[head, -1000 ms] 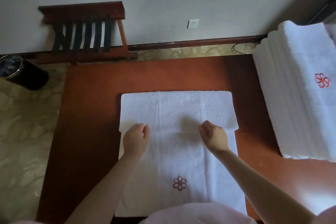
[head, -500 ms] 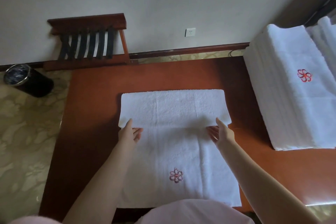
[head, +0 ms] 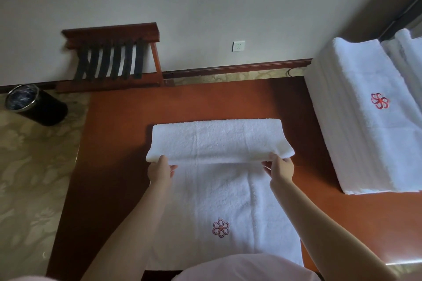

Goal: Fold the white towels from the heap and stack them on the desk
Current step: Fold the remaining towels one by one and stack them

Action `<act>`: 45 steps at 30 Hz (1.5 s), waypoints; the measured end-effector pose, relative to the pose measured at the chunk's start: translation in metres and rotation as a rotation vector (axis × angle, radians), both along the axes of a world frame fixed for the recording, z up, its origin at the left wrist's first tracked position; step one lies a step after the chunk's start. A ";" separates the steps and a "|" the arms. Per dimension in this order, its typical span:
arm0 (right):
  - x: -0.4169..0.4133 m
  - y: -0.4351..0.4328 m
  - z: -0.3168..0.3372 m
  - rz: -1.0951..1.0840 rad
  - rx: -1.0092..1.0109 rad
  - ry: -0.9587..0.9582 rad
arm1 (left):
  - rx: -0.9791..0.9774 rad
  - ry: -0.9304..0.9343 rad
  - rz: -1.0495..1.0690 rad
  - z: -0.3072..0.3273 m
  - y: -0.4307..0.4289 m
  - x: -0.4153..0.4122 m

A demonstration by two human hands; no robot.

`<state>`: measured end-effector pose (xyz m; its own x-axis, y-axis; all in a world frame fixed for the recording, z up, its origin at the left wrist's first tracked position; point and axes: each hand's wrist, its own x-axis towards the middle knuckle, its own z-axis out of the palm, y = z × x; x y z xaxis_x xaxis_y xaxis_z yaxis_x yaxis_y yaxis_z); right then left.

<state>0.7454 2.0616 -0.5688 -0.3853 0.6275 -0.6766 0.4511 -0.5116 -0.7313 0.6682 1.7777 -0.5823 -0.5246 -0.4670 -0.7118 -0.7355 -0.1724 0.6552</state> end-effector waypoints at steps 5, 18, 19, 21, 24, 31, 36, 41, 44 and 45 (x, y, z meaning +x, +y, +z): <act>0.005 -0.007 0.013 -0.005 0.124 0.055 | -0.050 0.111 0.030 0.001 0.001 0.009; 0.037 0.005 -0.016 0.360 0.202 -0.470 | -0.303 -0.234 -0.373 -0.016 -0.026 0.037; 0.038 0.005 -0.015 0.384 0.239 -0.475 | -0.362 -0.197 -0.421 -0.013 -0.025 0.039; 0.038 0.001 -0.013 0.474 0.354 -0.429 | -0.524 -0.045 -0.519 -0.007 -0.018 0.043; 0.033 -0.010 -0.008 0.623 0.541 -0.273 | -0.641 0.182 -0.647 0.006 0.001 0.047; 0.001 -0.013 0.005 0.981 0.736 -0.145 | -0.554 0.306 -0.889 0.016 0.027 0.013; 0.002 -0.001 -0.003 1.464 1.079 -0.231 | -0.913 0.163 -1.545 0.003 0.016 0.012; 0.013 0.006 -0.018 1.547 1.296 -0.252 | -1.031 0.298 -1.693 -0.016 -0.003 0.017; 0.008 0.015 -0.020 1.492 1.302 -0.159 | -1.014 0.373 -1.704 -0.015 -0.007 0.008; 0.006 0.017 -0.020 1.477 1.299 -0.118 | -0.992 0.401 -1.693 -0.014 -0.008 0.005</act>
<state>0.7515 2.0783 -0.5885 -0.9774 -0.0326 -0.2090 0.0168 0.9729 -0.2305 0.6736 1.7696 -0.5964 -0.8082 0.4959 -0.3176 0.4518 0.8681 0.2058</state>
